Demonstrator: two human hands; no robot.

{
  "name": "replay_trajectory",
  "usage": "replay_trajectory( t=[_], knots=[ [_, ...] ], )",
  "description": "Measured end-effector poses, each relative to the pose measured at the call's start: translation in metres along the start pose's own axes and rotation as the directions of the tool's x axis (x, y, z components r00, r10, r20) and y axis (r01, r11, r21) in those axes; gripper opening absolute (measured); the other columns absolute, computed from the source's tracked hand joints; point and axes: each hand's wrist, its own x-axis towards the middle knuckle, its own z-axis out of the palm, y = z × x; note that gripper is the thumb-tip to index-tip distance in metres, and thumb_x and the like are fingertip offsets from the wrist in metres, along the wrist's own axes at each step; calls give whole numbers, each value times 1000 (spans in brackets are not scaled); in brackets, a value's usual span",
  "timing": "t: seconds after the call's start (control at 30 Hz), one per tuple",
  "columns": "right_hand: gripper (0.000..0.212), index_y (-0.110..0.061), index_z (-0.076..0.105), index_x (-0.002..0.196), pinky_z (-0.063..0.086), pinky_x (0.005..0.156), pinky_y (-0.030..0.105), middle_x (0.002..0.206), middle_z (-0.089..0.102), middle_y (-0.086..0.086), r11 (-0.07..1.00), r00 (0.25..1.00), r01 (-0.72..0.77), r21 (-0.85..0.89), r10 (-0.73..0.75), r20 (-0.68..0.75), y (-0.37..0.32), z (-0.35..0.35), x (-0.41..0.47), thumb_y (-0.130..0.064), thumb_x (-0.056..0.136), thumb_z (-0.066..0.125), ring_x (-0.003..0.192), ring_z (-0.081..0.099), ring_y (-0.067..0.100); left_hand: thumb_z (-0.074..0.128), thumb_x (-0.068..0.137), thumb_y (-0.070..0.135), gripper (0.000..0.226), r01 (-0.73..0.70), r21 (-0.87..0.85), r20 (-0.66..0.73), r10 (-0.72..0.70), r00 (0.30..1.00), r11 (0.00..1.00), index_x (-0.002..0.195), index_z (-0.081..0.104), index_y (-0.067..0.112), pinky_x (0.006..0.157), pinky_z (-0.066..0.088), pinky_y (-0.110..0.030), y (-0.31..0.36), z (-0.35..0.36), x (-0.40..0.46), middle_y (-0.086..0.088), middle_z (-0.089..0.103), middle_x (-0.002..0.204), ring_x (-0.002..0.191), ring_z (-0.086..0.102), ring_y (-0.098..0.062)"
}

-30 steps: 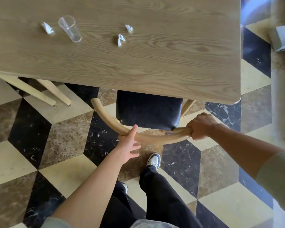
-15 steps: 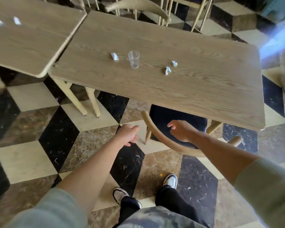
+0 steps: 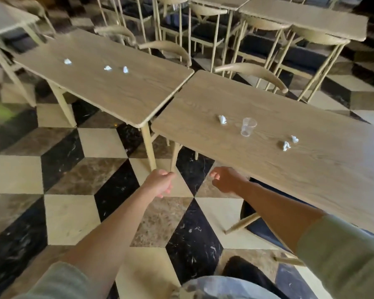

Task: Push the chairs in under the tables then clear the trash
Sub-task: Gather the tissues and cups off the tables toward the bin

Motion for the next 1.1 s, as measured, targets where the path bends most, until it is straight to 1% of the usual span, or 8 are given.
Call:
replay_trajectory(
  t=[0.13, 0.3, 0.43, 0.53, 0.67, 0.83, 0.97, 1.1],
  knots=[
    [31, -16, 66, 128, 55, 91, 33, 133, 65, 10, 999, 1000, 6, 42, -4, -29, -13, -3, 47, -7, 101, 54, 113, 63, 26, 57, 102, 41, 22, -22, -23, -15, 22, 1000, 999, 85, 60, 28, 78, 60, -38, 17, -26, 34, -12, 77, 103, 97, 74, -29],
    [27, -13, 70, 113, 45, 51, 13, 115, 67, 12, 973, 985, -140, 182, 155, -72, 14, -10, 127, 0, 95, 55, 71, 57, 8, 59, 101, 35, 21, -29, 15, 12, 29, 1000, 999, 81, 61, 27, 71, 58, -36, 43, -33, 97, -13, 79, 100, 90, 76, -26],
    [24, -11, 71, 111, 51, 75, 28, 117, 69, 13, 933, 970, -222, 283, 242, -38, 35, -32, 194, -3, 91, 61, 93, 62, 24, 63, 98, 32, 24, 0, 86, 16, -1, 1000, 996, 76, 65, 22, 68, 56, -37, 81, -28, 153, -20, 78, 98, 83, 74, -29],
    [22, -19, 71, 110, 53, 84, 30, 117, 71, 7, 919, 962, -252, 305, 273, -27, 55, -58, 227, -12, 91, 61, 101, 65, 25, 65, 97, 42, 20, -16, 192, 83, 0, 997, 981, 95, 65, 22, 83, 61, -45, 126, -7, 192, -10, 78, 101, 93, 75, -31],
    [22, -10, 72, 107, 58, 81, 39, 108, 74, 16, 883, 915, -388, 263, 403, -3, 90, -76, 229, -13, 93, 55, 99, 69, 35, 72, 90, 51, 51, -177, 381, 219, 97, 971, 907, 129, 54, 24, 92, 58, -42, 188, 36, 233, 3, 69, 114, 98, 70, -20],
    [23, -19, 68, 109, 54, 81, 42, 117, 67, 13, 649, 621, -600, 468, 746, -238, 194, -110, 199, -16, 88, 59, 98, 65, 40, 77, 84, 19, 61, -409, 561, 239, 333, 912, 719, 141, 57, 22, 97, 48, -35, 265, 117, 299, -13, 55, 134, 120, 58, -34],
    [45, -23, 49, 136, 48, 78, 48, 130, 43, 16, 597, 460, -618, 511, 803, -379, 273, -142, 187, -30, 93, 62, 96, 63, 45, 75, 87, 17, 69, -486, 720, 344, 352, 870, 496, 151, 50, 21, 110, 39, -39, 289, 150, 353, -18, 42, 142, 130, 47, -38],
    [74, -28, 38, 151, 54, 92, 47, 145, 28, 14, 667, 608, -623, 409, 742, -283, 316, -159, 205, -26, 88, 75, 103, 59, 34, 74, 84, 8, 32, -514, 704, 320, 427, 846, 490, 116, 68, 11, 89, 44, -39, 283, 167, 378, -18, 54, 126, 111, 57, -39]
  ],
)
